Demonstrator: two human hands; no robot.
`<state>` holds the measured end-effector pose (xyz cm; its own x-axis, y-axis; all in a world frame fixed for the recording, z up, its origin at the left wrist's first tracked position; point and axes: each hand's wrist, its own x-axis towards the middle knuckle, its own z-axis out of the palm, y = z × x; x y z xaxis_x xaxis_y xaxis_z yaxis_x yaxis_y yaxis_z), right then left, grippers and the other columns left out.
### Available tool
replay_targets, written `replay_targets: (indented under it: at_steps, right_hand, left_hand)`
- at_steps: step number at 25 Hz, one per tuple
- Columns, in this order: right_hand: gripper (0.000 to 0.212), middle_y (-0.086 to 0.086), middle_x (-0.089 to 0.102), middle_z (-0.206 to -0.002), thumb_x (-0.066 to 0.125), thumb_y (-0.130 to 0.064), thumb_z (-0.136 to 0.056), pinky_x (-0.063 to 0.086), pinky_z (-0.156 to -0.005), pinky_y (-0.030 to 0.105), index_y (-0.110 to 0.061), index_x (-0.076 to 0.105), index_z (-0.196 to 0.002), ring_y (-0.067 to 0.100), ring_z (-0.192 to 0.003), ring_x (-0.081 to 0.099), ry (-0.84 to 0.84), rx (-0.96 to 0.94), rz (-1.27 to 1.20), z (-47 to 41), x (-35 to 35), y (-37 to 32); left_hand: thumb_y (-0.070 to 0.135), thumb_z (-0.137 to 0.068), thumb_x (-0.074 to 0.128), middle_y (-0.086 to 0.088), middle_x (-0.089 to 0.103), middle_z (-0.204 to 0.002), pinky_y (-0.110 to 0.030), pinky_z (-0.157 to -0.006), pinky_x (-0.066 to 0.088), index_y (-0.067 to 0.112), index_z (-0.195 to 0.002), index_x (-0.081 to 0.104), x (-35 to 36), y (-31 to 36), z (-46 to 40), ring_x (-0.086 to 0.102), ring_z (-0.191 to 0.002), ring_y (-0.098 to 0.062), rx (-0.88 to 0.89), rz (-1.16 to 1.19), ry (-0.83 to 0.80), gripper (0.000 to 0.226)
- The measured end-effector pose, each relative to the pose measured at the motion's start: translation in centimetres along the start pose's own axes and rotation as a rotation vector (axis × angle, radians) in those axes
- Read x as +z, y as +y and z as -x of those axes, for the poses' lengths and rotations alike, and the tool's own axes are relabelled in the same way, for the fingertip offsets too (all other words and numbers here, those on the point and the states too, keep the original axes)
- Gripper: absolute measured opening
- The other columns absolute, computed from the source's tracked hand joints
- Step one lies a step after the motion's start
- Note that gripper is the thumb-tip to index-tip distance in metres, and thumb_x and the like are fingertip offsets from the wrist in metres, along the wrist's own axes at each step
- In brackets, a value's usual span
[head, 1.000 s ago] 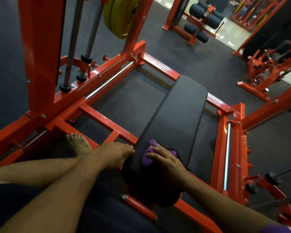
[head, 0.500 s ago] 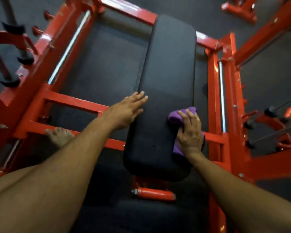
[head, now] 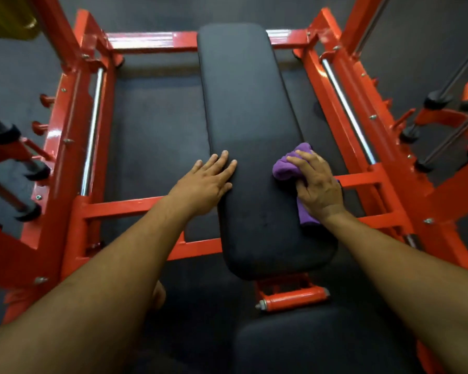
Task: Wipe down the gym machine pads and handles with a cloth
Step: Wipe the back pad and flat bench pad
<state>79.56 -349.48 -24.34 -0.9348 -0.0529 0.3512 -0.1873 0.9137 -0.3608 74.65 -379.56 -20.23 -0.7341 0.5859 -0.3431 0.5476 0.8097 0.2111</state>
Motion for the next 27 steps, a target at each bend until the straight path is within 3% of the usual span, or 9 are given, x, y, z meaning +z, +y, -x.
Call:
replay_targets:
  at_steps: [3,6,11,16,21,27]
  right_hand:
    - [0.061,0.001,0.053,-0.145,0.049,-0.013,-0.080,0.031,-0.120,0.038,-0.025,0.059,-0.138,0.029,-0.138,0.045,-0.042,0.028,0.017,0.0,-0.8,-0.6]
    - [0.062,-0.001,0.052,-0.146,0.047,-0.014,-0.079,0.032,-0.120,0.039,-0.026,0.058,-0.139,0.027,-0.138,0.045,-0.088,0.048,0.049,-0.1,-1.0,-1.4]
    - [0.067,-0.003,0.048,-0.152,0.042,-0.013,-0.078,0.033,-0.119,0.043,-0.027,0.056,-0.142,0.021,-0.144,0.041,-0.168,0.123,0.060,2.7,-2.7,-3.5]
    - [0.065,-0.002,0.050,-0.151,0.044,-0.010,-0.076,0.037,-0.115,0.051,-0.022,0.061,-0.138,0.020,-0.146,0.039,-0.168,0.122,0.021,7.1,-2.3,-9.7]
    - [0.054,0.000,0.043,-0.157,0.062,-0.022,-0.086,0.029,-0.118,0.050,-0.029,0.060,-0.140,0.032,-0.148,0.033,-0.382,-0.307,0.121,7.7,1.1,-16.3]
    - [0.046,0.003,0.034,-0.163,0.047,-0.036,-0.102,0.034,-0.113,0.054,-0.030,0.051,-0.147,0.032,-0.150,0.029,-0.628,-0.622,0.153,10.3,-6.4,-6.9]
  left_hand:
    - [0.042,-0.113,0.020,-0.001,-0.017,-0.172,-0.046,-0.128,0.000,0.025,-0.165,-0.007,0.0,0.4,2.6,-0.010,-0.159,-0.020,0.033,-0.067,-0.010,0.061]
    - [0.042,-0.113,0.017,0.005,-0.016,-0.171,-0.040,-0.128,-0.007,0.027,-0.164,-0.005,0.4,-0.7,3.7,-0.016,-0.157,-0.013,0.099,-0.037,0.098,0.058]
    - [0.035,-0.113,0.023,0.005,0.001,-0.172,-0.037,-0.128,-0.004,0.021,-0.165,0.012,1.0,-3.2,-0.5,-0.004,-0.159,-0.014,0.242,0.198,0.288,0.055]
    - [0.046,-0.111,0.019,0.005,-0.012,-0.172,-0.043,-0.129,-0.008,0.023,-0.165,-0.001,3.4,-3.7,-4.5,-0.019,-0.156,-0.015,0.185,0.183,0.245,0.063]
    - [0.044,-0.111,0.023,0.001,-0.009,-0.173,-0.037,-0.126,-0.010,0.018,-0.165,0.002,3.2,-3.8,-4.6,-0.017,-0.157,-0.017,0.219,0.182,0.282,0.063]
    - [0.042,-0.111,0.023,-0.001,-0.008,-0.173,-0.037,-0.126,-0.011,0.016,-0.165,0.003,3.4,-1.4,-2.7,-0.021,-0.156,-0.021,0.208,0.189,0.264,0.063]
